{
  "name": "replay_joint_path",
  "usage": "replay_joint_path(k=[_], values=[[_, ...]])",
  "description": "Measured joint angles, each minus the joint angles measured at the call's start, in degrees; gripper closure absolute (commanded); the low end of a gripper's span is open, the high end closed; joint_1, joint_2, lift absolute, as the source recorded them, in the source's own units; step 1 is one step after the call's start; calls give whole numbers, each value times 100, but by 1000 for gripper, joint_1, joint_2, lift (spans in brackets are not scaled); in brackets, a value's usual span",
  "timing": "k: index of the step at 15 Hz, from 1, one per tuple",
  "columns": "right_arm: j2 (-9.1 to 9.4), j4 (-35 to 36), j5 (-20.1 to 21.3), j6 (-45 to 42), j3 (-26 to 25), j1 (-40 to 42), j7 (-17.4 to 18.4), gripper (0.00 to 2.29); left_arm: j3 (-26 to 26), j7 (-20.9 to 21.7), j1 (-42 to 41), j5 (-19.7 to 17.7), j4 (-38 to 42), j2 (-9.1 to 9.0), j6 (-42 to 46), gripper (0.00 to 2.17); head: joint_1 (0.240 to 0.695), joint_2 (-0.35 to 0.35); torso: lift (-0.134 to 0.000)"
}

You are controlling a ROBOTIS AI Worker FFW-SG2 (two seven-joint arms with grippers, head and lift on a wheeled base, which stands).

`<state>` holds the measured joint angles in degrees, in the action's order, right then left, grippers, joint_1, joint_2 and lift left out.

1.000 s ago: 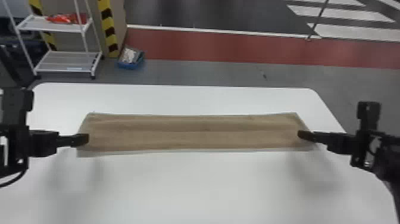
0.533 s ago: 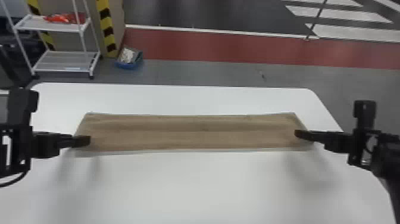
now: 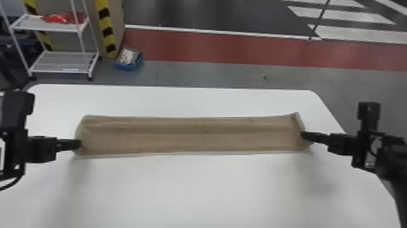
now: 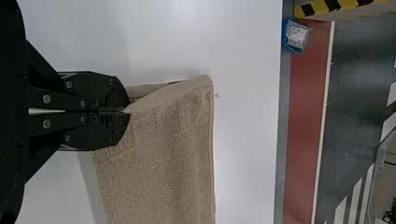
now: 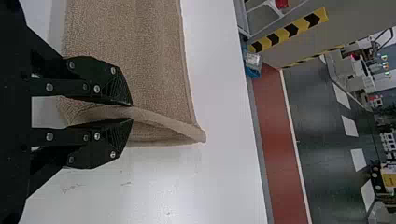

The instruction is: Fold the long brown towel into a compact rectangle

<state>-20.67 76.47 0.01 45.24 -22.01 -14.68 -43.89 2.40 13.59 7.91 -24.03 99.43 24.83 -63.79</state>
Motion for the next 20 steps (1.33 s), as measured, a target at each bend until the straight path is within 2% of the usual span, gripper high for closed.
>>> replay_joint_path(k=[8,11,15,16,17,18,19,20], values=[[-21,8,-128,69,-262,-25,-102,974,177,82,-32,-154,41,47,-15,1420,695,-146,-123],[-86,8,-339,134,-528,-38,-151,974,320,177,-75,-159,29,56,10,1420,695,-150,-123],[-194,-83,-363,131,-710,-29,-163,974,333,198,-163,-134,38,61,75,1420,695,-175,-123],[-197,-87,-355,131,-703,-19,-160,947,314,189,-182,-120,50,60,80,1416,695,-176,-123],[-196,-88,-346,134,-678,-13,-156,572,293,184,-195,-102,64,59,79,1389,695,-177,-123],[-194,-88,-329,142,-644,-9,-152,248,273,179,-211,-82,80,58,75,1079,695,-177,-123],[-183,-88,-321,154,-607,2,-148,248,264,179,-230,-71,98,57,73,680,695,-175,-123],[-173,-87,-319,161,-584,10,-146,248,264,193,-252,-68,124,57,76,667,695,-174,-123]])
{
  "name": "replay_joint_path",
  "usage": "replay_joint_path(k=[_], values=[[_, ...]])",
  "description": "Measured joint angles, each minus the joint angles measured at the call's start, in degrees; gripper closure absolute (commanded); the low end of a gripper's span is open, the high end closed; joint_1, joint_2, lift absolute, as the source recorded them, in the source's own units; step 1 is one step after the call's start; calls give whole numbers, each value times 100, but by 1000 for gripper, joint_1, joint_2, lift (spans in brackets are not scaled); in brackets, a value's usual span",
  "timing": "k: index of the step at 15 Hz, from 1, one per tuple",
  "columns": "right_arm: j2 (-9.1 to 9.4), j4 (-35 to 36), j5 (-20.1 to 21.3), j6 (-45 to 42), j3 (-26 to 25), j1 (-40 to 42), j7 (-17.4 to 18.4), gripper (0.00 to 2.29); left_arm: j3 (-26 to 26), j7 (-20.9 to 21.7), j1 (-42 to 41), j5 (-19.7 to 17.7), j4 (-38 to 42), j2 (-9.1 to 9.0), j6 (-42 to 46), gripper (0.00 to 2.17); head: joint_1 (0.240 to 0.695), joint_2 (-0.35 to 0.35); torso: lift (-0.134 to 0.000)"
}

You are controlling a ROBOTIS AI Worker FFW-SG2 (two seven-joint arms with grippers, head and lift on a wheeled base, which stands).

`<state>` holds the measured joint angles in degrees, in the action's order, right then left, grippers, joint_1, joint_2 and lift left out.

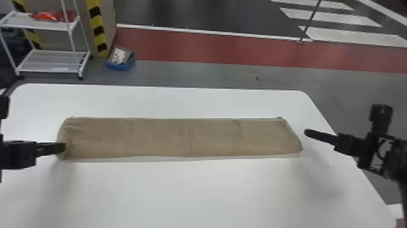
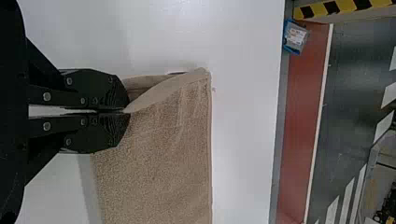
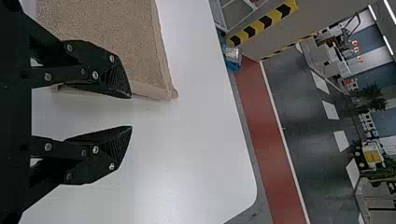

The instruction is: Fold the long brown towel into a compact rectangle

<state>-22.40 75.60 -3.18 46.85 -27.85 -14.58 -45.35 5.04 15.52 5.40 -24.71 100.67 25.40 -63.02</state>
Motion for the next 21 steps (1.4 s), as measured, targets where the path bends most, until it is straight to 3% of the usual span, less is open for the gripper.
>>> replay_joint_path(k=[1,3,5,10,14,15,17,18,21], values=[[5,3,-13,8,15,5,0,248,10,6,-31,1,39,0,1,508,695,-173,-123],[8,26,-38,27,1,24,-6,248,44,7,-79,1,112,0,-3,441,695,-171,-123],[28,167,-56,77,-36,105,-9,248,65,-16,-91,1,135,-1,11,66,695,-171,-123],[231,808,-251,209,-18,346,-36,255,189,-152,-185,188,219,-8,207,70,695,-124,-123],[380,1062,-665,23,88,393,-402,454,426,-276,-435,248,365,-4,263,73,695,-65,-123],[444,1096,-715,-38,186,394,-461,657,460,-287,-471,204,370,-10,250,73,695,-35,-123],[570,1128,-774,-147,458,380,-606,1507,478,-329,-513,99,343,-73,243,73,695,-9,-123],[629,1131,-799,-182,607,373,-626,1750,474,-368,-514,50,315,-101,246,73,695,6,-123],[859,1096,-772,-404,1269,300,-565,1899,428,-514,-410,-81,175,-206,256,73,695,71,-123]])
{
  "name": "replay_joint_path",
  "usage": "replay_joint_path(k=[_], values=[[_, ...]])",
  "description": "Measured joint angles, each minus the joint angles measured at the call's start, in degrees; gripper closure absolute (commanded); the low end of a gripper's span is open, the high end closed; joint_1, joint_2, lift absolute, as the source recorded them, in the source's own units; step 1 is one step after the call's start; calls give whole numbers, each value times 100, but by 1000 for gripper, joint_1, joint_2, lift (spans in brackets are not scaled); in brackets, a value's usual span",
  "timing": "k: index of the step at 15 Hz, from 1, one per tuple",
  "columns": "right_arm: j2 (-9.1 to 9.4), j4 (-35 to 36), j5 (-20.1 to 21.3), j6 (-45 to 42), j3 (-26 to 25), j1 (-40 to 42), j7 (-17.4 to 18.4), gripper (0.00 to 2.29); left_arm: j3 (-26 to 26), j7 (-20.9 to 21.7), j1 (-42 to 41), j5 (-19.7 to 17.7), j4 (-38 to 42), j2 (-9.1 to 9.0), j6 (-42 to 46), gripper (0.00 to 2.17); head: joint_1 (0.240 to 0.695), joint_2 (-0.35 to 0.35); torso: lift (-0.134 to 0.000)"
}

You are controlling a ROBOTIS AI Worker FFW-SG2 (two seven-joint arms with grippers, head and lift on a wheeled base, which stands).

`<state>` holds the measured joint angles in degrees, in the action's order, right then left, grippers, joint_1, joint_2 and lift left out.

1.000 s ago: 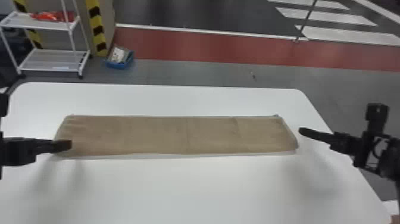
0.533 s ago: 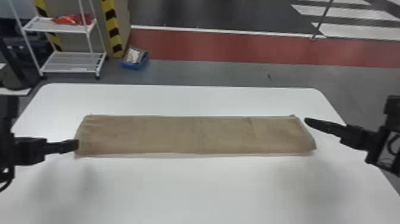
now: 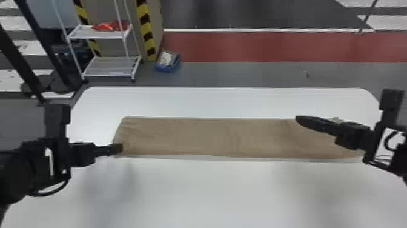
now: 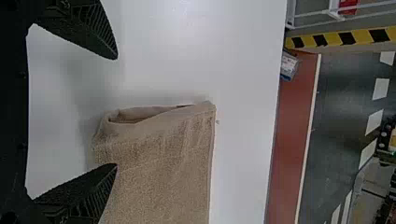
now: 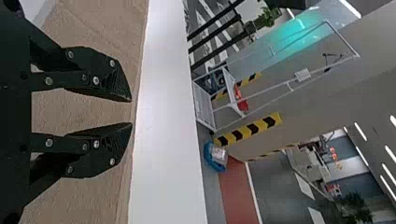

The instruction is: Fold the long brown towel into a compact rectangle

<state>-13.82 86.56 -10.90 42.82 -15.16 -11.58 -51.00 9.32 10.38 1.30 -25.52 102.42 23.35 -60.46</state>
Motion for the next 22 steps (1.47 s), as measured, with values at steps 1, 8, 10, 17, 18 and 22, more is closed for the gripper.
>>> replay_joint_path(k=[1,8,10,17,18,22], values=[[95,-62,67,-109,251,-52,46,1899,1,-15,20,-75,-22,-21,2,73,695,86,-123],[385,-742,648,-747,1020,-268,294,1899,62,-249,-36,-413,1,-49,-16,80,695,150,-123],[381,-927,666,-938,1030,-275,293,1899,36,-322,-75,-417,8,-50,8,80,695,149,-123],[379,-993,654,-1040,1033,-221,284,1899,-249,-599,-86,-30,-195,-67,703,80,695,157,-123],[379,-999,650,-1048,1033,-212,284,1899,-272,-629,-89,12,-243,-67,801,83,695,160,-123],[383,-1054,656,-1090,1069,-209,296,1899,-276,-516,-91,-39,-379,-61,939,83,695,161,-123]])
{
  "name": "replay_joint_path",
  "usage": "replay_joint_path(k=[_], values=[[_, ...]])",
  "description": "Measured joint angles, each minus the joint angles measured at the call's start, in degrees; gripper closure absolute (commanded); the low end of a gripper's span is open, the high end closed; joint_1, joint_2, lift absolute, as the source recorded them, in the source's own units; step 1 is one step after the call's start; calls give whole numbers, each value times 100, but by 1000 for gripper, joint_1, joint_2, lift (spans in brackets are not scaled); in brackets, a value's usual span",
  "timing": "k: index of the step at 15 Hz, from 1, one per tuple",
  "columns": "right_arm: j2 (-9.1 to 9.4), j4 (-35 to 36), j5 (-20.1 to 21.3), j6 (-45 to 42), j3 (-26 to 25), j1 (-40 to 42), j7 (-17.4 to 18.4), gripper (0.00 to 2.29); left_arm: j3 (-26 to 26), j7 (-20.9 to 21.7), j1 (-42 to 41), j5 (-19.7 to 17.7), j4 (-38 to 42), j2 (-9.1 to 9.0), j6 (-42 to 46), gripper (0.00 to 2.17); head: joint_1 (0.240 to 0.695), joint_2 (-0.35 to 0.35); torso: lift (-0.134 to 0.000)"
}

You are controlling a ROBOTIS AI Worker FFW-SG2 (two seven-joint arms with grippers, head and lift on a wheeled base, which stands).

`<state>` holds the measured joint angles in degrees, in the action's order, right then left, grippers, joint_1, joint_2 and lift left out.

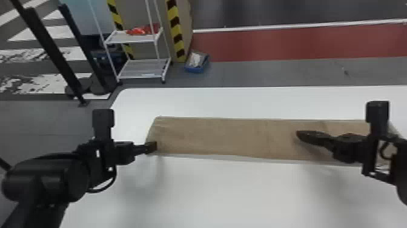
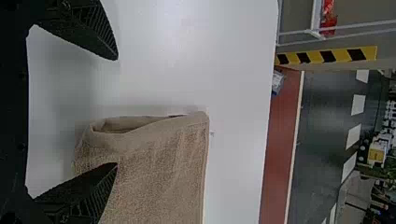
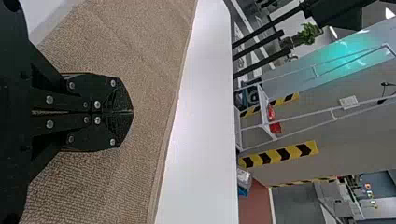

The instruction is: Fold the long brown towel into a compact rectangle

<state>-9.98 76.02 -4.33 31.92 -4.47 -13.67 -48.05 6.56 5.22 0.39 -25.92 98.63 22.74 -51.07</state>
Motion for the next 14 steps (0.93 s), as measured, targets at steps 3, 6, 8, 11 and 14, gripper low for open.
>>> replay_joint_path(k=[3,6,8,11,14], values=[[10,-51,3,-78,75,-11,30,1895,-41,41,216,-112,-119,-13,36,83,695,159,-123],[14,-69,3,-131,93,8,33,1899,-71,40,614,-273,-224,-15,-176,83,695,149,-123],[14,-95,0,-194,70,33,32,1899,-142,54,921,-294,-410,-13,-390,87,695,145,-123],[7,-142,-6,-295,37,55,32,1895,-323,173,1335,-245,-800,10,-755,225,695,135,-123],[5,-179,-17,-375,26,57,32,1895,-541,288,1638,-136,-1108,28,-1087,221,695,127,-123]])
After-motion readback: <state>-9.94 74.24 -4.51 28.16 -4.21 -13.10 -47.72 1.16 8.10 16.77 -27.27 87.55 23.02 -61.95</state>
